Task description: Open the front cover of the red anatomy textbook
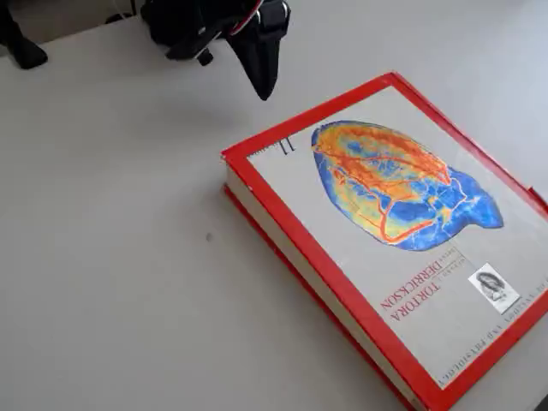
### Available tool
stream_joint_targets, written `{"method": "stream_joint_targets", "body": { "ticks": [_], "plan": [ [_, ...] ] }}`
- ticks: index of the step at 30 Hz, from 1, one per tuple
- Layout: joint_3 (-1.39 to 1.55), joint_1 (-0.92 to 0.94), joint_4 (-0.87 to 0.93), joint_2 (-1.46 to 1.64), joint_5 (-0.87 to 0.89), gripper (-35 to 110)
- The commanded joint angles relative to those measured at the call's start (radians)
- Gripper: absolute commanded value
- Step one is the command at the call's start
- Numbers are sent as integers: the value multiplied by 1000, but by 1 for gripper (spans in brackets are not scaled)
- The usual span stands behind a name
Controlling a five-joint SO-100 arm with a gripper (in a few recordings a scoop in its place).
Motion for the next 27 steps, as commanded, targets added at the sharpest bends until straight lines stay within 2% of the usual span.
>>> {"method": "stream_joint_targets", "body": {
  "ticks": [1,21,27],
  "plan": [
    [-55,-8,3,8,-9,0],
    [-57,-11,9,8,-12,0],
    [-86,40,-74,8,-132,5]
  ]
}}
